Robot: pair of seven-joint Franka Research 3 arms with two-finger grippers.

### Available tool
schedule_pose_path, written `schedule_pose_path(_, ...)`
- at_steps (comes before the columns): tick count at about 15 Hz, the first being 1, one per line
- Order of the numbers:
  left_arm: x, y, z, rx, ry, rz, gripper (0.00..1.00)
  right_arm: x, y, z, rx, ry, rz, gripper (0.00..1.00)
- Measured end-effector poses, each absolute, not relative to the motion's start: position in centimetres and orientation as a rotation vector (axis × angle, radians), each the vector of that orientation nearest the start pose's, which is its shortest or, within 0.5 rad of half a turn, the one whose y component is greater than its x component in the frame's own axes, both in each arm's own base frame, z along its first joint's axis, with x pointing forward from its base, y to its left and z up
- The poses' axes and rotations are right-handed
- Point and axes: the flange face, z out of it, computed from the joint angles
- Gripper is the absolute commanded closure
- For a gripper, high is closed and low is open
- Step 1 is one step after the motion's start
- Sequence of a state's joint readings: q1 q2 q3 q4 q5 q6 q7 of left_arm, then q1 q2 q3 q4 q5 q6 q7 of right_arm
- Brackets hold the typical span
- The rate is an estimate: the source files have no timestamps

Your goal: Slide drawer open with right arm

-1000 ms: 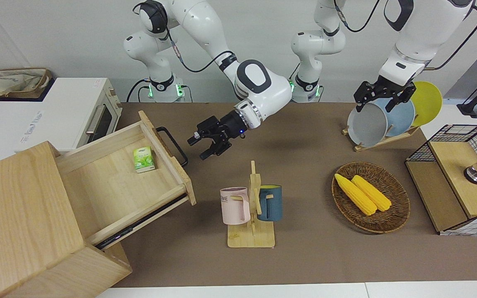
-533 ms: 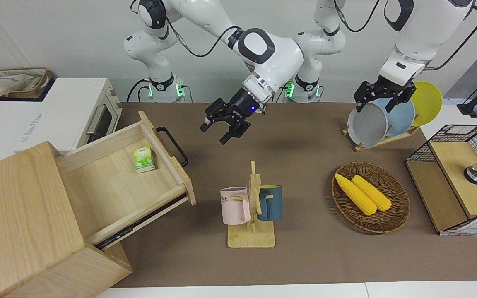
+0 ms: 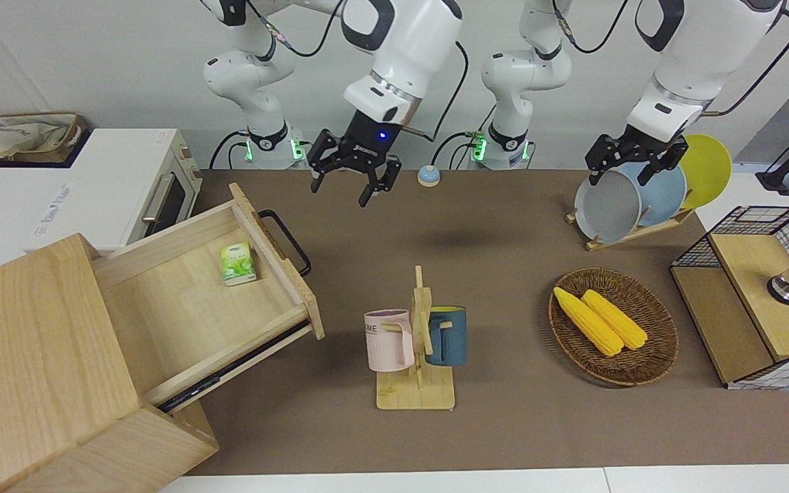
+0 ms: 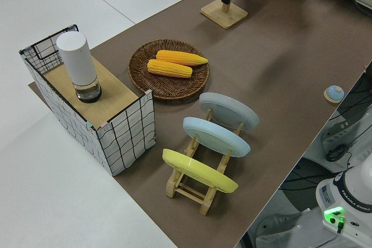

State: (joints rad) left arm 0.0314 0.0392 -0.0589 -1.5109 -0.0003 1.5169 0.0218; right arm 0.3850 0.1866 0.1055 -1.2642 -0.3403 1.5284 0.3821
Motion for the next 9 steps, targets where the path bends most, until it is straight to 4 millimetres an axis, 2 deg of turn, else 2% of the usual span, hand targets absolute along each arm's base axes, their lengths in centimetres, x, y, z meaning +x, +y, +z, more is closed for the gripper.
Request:
schedule_pose_path(2,56.1,-1.5,62.6,-3.143,0.077,0.052,0.01,56.1,20.2,67.8,-3.300,-0.131,-0.294,0.011)
schedule_pose_path(4,56.1,-1.5,62.6,-3.143,0.077,0.052,0.01,56.9,14.8,68.4,-3.241,-0.139,-0.243,0.011)
schedule_pose_path(6,56.1,-1.5,62.6,-3.143,0.077,0.052,0.01,57.6,9.1,68.2,-3.195,-0.143,-0.192,0.011)
schedule_pose_path(8,56.1,-1.5,62.6,-3.143,0.077,0.052,0.01,58.2,4.5,67.3,-3.182,-0.115,-0.149,0.011)
schedule_pose_path(9,56.1,-1.5,62.6,-3.143,0.077,0.052,0.01,58.3,3.4,66.7,-3.178,-0.091,-0.127,0.011)
